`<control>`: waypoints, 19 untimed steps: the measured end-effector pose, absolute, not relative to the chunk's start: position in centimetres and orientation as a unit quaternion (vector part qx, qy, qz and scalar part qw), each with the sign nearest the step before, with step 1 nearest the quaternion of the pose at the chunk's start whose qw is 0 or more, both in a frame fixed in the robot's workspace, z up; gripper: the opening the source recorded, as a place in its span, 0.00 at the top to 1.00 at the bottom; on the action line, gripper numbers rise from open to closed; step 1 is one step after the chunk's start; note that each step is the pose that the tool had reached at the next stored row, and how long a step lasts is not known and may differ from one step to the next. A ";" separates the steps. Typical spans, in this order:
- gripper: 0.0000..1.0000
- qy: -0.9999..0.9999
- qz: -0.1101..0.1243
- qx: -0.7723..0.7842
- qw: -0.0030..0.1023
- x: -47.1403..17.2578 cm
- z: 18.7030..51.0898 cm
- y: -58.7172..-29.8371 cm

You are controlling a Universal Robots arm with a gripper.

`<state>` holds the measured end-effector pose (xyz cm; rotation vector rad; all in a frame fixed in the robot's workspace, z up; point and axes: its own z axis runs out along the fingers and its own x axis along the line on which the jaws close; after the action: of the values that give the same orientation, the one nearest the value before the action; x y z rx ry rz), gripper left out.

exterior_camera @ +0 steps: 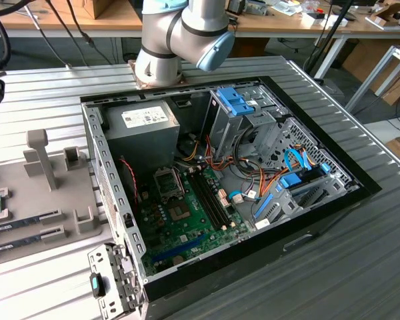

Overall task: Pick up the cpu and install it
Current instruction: 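Reach for the cpu, then pick up the cpu and move it towards the insertion slot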

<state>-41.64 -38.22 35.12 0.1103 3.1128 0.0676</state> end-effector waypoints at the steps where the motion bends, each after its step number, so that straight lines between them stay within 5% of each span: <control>1: 0.89 0.999 0.022 0.035 0.013 -41.6 35.1 -38.2; 19: 0.89 0.999 0.022 0.035 0.013 -41.6 35.0 -38.4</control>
<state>-41.64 -38.38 34.96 0.1103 3.1129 0.0675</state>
